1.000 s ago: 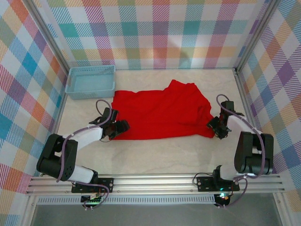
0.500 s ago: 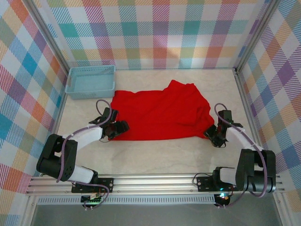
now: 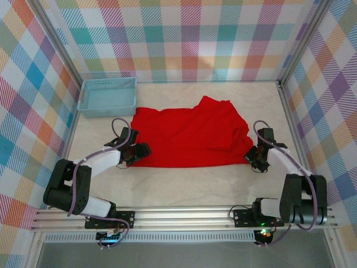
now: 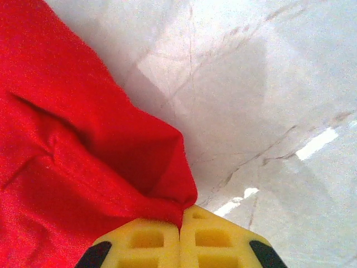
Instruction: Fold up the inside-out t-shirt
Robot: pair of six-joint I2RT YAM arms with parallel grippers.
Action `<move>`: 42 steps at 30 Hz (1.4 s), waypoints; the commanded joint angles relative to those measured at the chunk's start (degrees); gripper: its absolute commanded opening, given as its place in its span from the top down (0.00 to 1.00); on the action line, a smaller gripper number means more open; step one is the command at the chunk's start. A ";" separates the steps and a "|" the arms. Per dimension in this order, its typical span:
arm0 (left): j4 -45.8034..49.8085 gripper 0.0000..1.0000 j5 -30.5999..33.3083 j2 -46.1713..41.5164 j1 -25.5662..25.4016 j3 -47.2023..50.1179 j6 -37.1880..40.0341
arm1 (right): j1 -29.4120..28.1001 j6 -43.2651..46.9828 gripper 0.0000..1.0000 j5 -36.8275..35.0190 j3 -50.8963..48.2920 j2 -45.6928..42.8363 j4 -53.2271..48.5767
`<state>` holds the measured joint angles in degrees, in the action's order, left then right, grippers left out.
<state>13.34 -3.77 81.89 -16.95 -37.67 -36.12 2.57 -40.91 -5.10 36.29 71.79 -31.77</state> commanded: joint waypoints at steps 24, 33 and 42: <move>13.04 0.22 -0.10 -7.31 -7.03 -9.78 2.48 | -4.94 8.89 0.42 -2.79 9.76 -11.19 -7.86; 8.48 0.25 -0.03 5.81 -12.41 -15.82 0.60 | -9.88 9.21 0.44 9.82 14.65 7.49 1.55; 5.24 0.27 1.14 10.07 -12.41 -10.14 0.43 | -14.29 13.21 0.73 5.03 27.96 21.24 -0.83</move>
<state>19.73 -3.75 91.55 -29.23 -50.00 -35.14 -10.15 -30.28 1.76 59.18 91.05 -32.21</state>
